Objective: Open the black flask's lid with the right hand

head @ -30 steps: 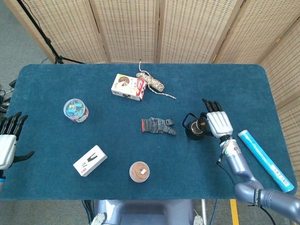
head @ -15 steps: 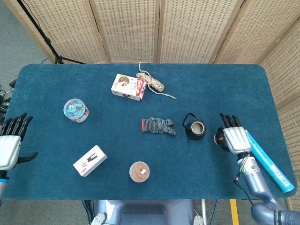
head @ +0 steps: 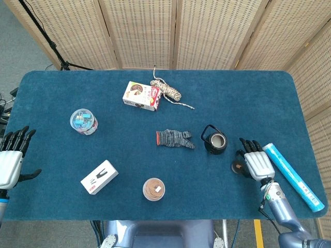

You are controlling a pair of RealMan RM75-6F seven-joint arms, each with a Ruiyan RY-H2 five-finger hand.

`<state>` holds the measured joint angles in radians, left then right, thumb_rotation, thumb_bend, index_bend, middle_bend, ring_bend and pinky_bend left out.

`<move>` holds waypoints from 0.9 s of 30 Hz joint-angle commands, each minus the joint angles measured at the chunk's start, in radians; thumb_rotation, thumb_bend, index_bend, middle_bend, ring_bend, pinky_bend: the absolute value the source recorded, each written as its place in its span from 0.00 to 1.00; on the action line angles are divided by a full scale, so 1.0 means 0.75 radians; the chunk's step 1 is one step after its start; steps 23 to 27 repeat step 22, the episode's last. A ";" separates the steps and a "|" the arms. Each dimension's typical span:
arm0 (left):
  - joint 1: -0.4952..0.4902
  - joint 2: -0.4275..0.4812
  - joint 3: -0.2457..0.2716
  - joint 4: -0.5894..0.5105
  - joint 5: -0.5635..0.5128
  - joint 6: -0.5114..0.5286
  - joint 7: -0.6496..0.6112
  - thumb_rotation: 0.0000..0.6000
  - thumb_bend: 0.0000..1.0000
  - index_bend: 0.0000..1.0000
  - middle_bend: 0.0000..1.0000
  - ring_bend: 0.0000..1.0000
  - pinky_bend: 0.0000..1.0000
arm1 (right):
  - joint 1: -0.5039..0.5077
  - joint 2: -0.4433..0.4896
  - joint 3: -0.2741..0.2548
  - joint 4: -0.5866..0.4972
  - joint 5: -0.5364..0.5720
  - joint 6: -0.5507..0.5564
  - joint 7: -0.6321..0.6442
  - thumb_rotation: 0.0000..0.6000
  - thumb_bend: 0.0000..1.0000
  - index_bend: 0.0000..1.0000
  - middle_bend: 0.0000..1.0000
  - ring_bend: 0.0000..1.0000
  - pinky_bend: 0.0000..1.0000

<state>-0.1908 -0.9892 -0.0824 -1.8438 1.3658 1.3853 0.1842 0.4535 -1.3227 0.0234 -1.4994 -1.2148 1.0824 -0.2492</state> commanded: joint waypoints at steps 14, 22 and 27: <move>0.069 -0.061 0.016 0.108 -0.025 0.067 -0.080 1.00 0.05 0.00 0.00 0.00 0.00 | -0.248 0.114 -0.028 -0.048 -0.214 0.431 0.056 1.00 0.29 0.00 0.00 0.00 0.00; 0.092 -0.128 0.046 0.221 0.026 0.076 -0.158 1.00 0.05 0.00 0.00 0.00 0.00 | -0.366 0.062 -0.023 0.051 -0.242 0.580 0.120 1.00 0.18 0.00 0.00 0.00 0.00; 0.092 -0.128 0.046 0.221 0.026 0.076 -0.158 1.00 0.05 0.00 0.00 0.00 0.00 | -0.366 0.062 -0.023 0.051 -0.242 0.580 0.120 1.00 0.18 0.00 0.00 0.00 0.00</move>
